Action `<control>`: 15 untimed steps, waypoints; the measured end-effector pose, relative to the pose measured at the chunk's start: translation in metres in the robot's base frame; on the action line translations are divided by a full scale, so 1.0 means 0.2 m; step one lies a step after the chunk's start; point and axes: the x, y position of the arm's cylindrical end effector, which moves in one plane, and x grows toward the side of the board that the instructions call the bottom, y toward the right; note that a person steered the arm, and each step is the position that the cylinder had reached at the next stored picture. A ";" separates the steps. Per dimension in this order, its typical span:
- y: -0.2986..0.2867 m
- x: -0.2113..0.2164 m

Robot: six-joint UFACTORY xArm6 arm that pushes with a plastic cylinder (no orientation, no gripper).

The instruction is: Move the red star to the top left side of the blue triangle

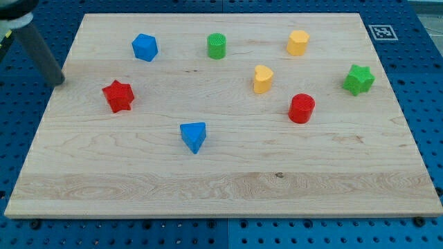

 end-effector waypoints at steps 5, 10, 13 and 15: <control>0.44 0.20; 0.78 0.24; 0.57 0.22; 0.69 0.47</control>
